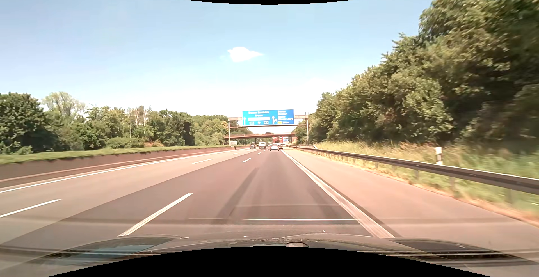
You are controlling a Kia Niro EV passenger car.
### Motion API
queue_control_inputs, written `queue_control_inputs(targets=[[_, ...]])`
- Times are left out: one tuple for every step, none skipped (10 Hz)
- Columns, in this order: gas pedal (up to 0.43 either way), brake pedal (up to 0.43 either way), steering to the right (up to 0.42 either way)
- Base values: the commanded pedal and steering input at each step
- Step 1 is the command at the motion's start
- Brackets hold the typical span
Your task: Follow the waypoints while adhering to traffic rules and regulations
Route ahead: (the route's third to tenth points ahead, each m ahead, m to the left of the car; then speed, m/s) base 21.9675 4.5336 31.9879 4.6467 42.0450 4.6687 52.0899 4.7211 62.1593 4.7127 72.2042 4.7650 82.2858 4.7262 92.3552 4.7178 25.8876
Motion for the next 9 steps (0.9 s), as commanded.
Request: queue_control_inputs(targets=[[0.157, 0.0, -0.003], [0.157, 0.0, -0.003], [0.157, 0.0, -0.003], [0.169, 0.0, -0.003], [0.169, 0.0, -0.003], [0.169, 0.0, -0.002], [0.169, 0.0, -0.002], [0.169, 0.0, -0.002], [0.169, 0.0, -0.002]])
